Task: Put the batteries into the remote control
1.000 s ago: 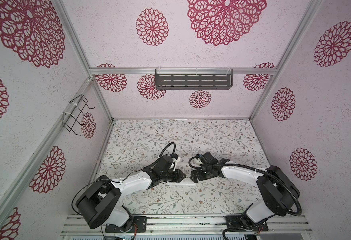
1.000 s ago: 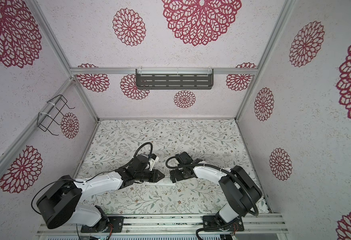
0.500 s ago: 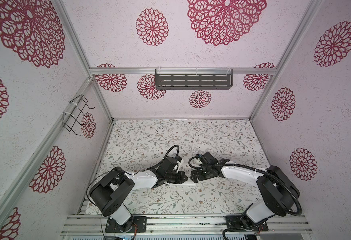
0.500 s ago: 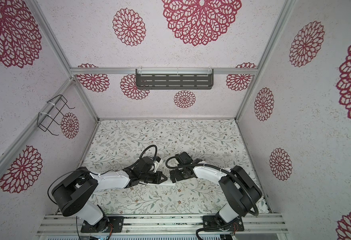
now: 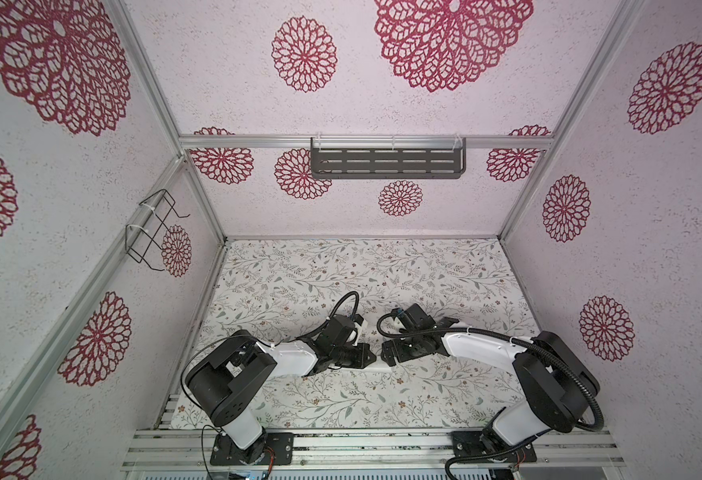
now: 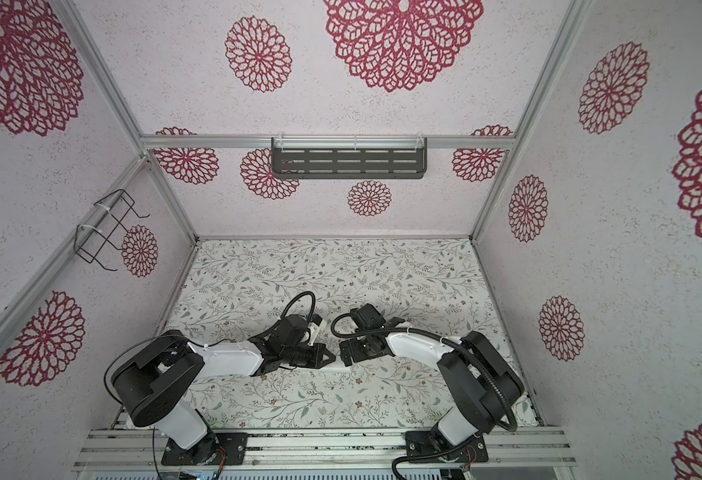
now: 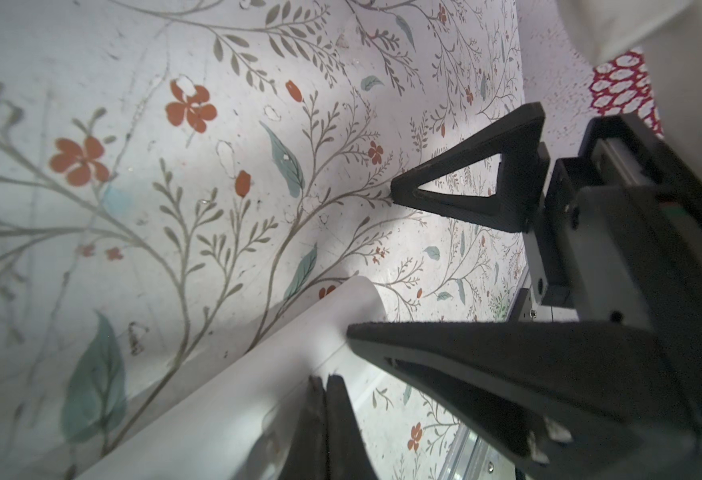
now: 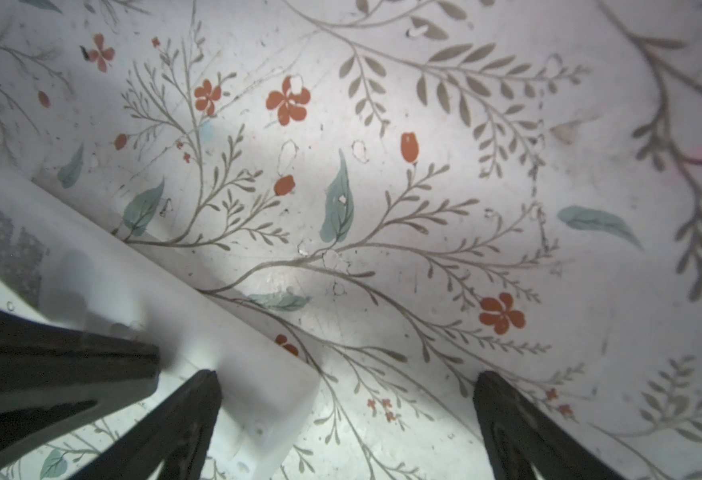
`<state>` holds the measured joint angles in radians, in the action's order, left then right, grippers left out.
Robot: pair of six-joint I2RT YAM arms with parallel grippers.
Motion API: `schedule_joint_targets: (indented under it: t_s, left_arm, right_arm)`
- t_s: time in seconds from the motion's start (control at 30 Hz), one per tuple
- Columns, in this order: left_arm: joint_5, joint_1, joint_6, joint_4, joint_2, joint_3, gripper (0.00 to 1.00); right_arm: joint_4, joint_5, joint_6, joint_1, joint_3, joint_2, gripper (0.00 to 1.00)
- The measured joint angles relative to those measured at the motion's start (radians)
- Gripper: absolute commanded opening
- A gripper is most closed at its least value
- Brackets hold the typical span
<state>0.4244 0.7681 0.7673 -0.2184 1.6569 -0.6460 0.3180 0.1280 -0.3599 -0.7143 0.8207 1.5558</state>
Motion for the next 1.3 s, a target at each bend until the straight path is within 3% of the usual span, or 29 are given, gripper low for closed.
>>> schedule_joint_targets:
  t_s: [0.07,0.33,0.57,0.77,1.07,1.3]
  left_arm:
    - [-0.017,-0.002,-0.003,0.032,-0.027,0.000,0.18]
    - [-0.090,-0.112,-0.031,0.174,-0.343,0.021,0.99]
    - [-0.149,-0.240,-0.070,0.383,-0.636,0.051,0.97]
    - [-0.177,-0.311,-0.089,0.551,-0.819,0.050,0.97]
    - [-0.207,-0.342,-0.090,0.686,-0.959,0.044,0.97]
    - [-0.216,-0.344,-0.086,0.712,-0.999,0.044,0.97]
  right_arm:
    - [0.000,-0.001,0.002,0.000,0.000,-0.002,0.99]
    - [0.001,0.008,0.128,-0.004,0.000,-0.083,0.99]
    - [-0.004,0.090,0.394,-0.056,0.008,-0.118,0.99]
    - [0.080,0.110,0.573,-0.088,0.112,-0.018,0.98]
    - [0.158,0.070,0.700,-0.112,0.172,0.109,0.92]
    - [0.185,0.035,0.719,-0.132,0.193,0.163,0.80]
